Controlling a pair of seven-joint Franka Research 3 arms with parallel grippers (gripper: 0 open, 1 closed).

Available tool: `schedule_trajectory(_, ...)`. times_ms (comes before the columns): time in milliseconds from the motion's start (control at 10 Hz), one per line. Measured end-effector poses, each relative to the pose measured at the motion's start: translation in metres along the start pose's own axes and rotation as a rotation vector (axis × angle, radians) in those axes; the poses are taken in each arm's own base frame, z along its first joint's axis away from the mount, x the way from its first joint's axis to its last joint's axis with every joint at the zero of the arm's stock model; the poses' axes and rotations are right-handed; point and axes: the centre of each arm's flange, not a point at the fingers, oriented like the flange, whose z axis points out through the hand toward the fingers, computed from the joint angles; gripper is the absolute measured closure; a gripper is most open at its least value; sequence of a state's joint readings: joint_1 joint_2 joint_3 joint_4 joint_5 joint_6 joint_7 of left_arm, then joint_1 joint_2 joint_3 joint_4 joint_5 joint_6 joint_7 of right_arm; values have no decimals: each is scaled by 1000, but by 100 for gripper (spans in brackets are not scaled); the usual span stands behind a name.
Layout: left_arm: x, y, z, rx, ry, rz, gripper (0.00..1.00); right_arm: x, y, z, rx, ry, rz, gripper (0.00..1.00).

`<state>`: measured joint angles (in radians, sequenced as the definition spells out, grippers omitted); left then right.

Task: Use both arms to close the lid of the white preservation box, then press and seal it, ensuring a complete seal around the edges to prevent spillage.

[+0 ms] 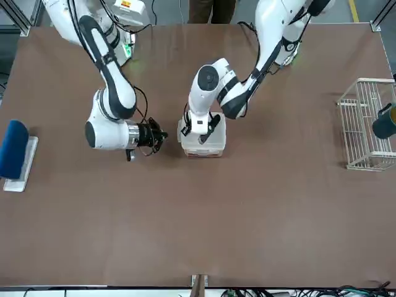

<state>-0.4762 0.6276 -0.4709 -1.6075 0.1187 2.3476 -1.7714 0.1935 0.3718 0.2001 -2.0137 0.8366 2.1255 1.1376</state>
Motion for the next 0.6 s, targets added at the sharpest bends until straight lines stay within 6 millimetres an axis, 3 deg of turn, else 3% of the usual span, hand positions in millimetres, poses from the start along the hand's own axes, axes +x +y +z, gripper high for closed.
schedule_trajectory(600, 0, 1, 0, -1, 5, -3, 99, 7, 13, 26, 43, -64, -7, 99)
